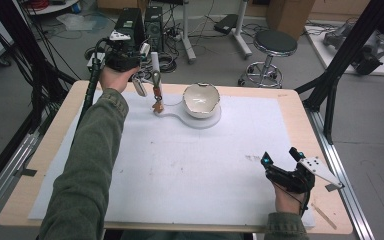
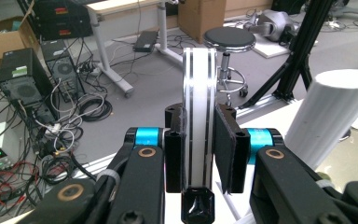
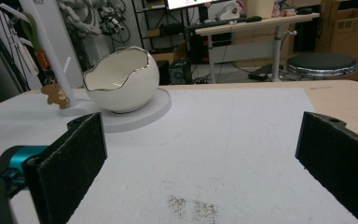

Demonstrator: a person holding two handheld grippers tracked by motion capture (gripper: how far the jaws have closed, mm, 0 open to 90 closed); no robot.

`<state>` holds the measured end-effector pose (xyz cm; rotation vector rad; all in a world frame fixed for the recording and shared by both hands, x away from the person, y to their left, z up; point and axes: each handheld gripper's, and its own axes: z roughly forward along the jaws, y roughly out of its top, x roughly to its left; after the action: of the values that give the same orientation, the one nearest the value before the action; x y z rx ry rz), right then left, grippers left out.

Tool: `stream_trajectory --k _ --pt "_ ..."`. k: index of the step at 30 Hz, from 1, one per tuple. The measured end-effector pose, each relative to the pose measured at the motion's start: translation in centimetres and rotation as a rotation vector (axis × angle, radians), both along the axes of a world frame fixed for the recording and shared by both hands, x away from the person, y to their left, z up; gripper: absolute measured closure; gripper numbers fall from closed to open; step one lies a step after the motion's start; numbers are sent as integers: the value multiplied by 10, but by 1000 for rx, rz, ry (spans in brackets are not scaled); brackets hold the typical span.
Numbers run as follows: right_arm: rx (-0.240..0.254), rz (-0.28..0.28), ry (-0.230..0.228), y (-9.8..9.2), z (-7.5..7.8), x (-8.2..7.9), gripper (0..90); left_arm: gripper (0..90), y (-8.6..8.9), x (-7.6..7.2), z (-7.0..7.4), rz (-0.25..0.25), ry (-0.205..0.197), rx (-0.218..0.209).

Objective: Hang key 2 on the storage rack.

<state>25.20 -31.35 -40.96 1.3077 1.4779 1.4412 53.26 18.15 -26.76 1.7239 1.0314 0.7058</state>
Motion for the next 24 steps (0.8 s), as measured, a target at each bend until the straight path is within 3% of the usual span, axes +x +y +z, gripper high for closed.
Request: stream_trajectory --k 10,18,21,24 --pt "0 -2 5 -1 0 0 7 747 -10 -2 -3 -27 19 5" --pt "-3 0 4 0 0 1 7 747 -8 -4 -7 -18 22 -54" --pt "-4 0 1 0 0 1 7 747 -7 -4 -9 -17 41 -84" --pt "-4 2 4 0 0 2 7 747 -9 -4 -11 -25 49 -78"
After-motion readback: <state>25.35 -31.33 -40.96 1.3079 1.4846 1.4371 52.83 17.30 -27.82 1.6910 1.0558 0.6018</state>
